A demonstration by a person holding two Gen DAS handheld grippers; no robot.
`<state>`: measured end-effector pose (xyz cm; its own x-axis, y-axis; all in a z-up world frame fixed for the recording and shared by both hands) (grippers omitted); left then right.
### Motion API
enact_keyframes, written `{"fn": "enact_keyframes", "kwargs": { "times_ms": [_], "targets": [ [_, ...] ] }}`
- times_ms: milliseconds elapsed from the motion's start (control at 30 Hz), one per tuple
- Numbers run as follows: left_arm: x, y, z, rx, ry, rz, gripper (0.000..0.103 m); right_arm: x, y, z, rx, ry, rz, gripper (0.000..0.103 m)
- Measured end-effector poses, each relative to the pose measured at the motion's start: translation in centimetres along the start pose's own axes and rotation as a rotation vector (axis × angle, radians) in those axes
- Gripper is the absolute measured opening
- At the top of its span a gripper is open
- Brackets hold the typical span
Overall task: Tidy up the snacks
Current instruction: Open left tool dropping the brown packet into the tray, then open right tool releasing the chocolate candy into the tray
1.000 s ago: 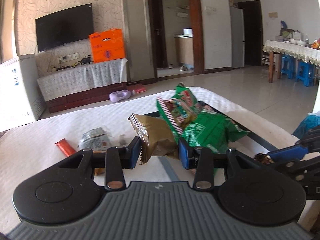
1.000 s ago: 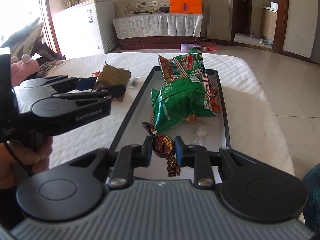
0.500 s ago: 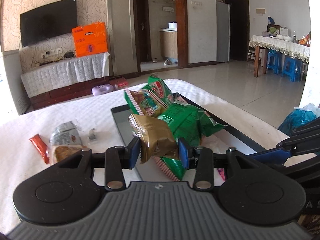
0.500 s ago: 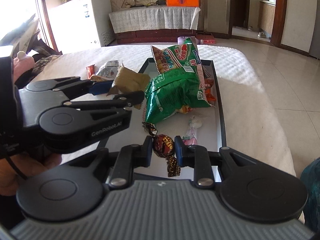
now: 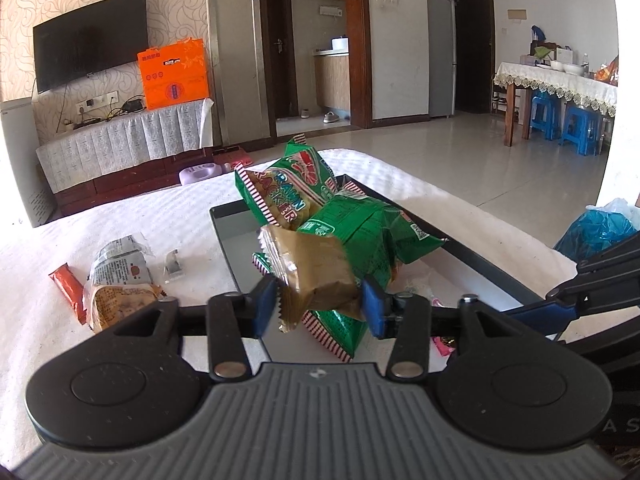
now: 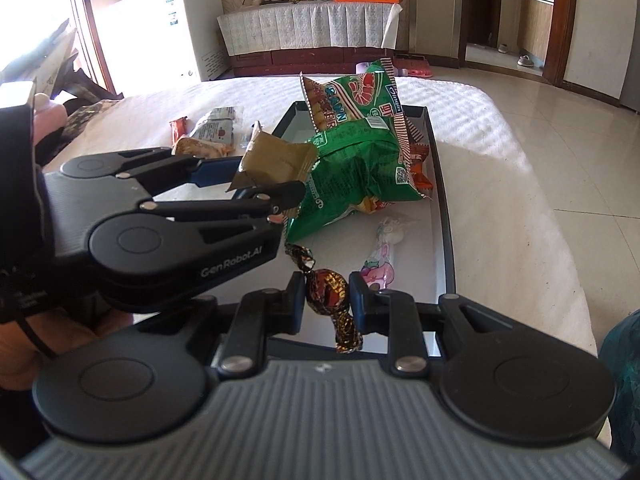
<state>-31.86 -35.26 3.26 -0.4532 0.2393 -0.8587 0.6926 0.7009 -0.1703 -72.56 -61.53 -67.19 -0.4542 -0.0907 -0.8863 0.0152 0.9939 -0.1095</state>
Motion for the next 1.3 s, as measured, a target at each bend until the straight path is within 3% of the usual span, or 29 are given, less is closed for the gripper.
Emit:
{"fn": "enact_keyframes", "kwargs": {
  "times_ms": [167,433,800,1300],
  "targets": [
    [-0.2,0.0,-0.4,-0.004,-0.024,0.010,0.070,0.1,-0.1,0.4,-0.001,0.013,0.002,0.027],
    [-1.0,1.4,-1.4,-0.038,-0.068,-0.014,0.070,0.3,-0.8,0.8,0.018,0.014,0.019,0.027],
    [-1.6,4.8,-2.4,-0.117,-0.062,-0.044,0.072,-0.1,-0.5,1.8,0.041,0.012,0.018,0.027],
    [-1.7,6.5,-2.9,-0.155,-0.058,-0.057,0.077,-0.7,-0.2,2.4,0.063,0.003,0.050,0.028]
  ]
}}
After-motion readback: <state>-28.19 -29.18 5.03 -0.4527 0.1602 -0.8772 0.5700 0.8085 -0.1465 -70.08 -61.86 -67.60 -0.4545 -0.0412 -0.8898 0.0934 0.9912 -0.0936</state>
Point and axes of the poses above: each gripper's, at about its wrist camera, not at the fingertips, and z roughly the way its jaws point, y to its left, x to its underside, the point moved 3 cm from there along z, roughly the way its jaws point, and after that the axes turned 15 degrees about -z, right-handed, at the moved point
